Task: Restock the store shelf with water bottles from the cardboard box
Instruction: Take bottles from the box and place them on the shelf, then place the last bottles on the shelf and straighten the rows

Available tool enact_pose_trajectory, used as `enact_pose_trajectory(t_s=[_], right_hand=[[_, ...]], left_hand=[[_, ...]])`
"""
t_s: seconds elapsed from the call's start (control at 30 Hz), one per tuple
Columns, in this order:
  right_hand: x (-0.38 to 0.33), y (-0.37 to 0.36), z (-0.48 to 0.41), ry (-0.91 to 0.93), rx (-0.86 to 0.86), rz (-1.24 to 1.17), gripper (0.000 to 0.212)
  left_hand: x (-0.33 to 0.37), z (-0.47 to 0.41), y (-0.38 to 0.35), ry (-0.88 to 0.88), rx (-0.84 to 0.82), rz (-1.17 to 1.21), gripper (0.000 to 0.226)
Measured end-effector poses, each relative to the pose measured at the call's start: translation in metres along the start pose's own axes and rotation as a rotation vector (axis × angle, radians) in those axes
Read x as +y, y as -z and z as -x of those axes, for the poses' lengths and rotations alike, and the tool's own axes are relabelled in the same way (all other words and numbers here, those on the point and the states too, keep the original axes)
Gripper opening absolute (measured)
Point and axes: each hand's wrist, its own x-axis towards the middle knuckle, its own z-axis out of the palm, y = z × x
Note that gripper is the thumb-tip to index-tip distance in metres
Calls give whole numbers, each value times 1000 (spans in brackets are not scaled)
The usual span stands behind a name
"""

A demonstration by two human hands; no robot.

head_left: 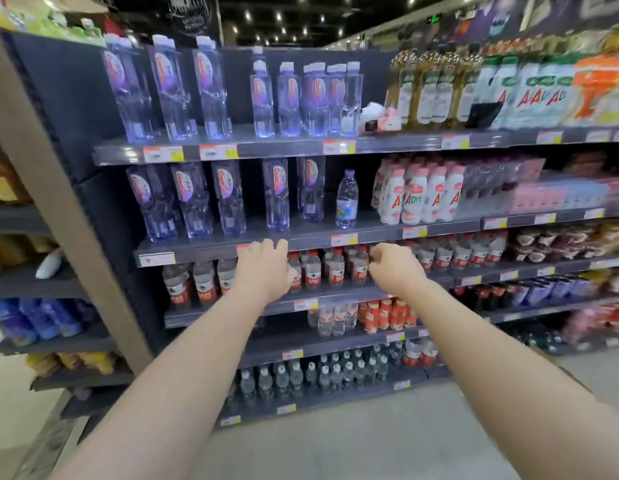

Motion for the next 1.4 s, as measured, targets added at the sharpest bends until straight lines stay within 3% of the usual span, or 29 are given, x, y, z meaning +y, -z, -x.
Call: enact_pose_trajectory(t_s=[0.17, 0.37, 0.5, 0.6, 0.73, 0.9, 1.0, 1.2, 1.4], right_hand=[[55, 74, 22, 90, -29, 71, 19], [69, 89, 48, 216, -123, 80, 38], [32, 69, 60, 310, -147, 42, 35], [-18, 36, 69, 398, -191, 10, 23], [-100, -26, 90, 462, -304, -22, 36], [-219, -117, 120, 594, -460, 6, 42], [-294, -176, 132, 661, -480, 27, 31], [-413, -298, 141, 599, -606, 8, 44], [-450, -434, 124, 491, -750, 53, 42]], left_hand=[[66, 21, 47, 77, 42, -14, 52], [77, 70, 60, 216, -5, -5, 44], [43, 109, 68, 306, -18, -39, 47], [2, 146, 69, 356, -28, -60, 46], [-77, 203, 60, 400, -13, -61, 50], [-213, 270, 26, 543, -92, -32, 47], [-300, 303, -3, 624, -167, -41, 46], [-434, 331, -78, 678, -351, 5, 51], [-508, 321, -184, 631, -462, 165, 42]])
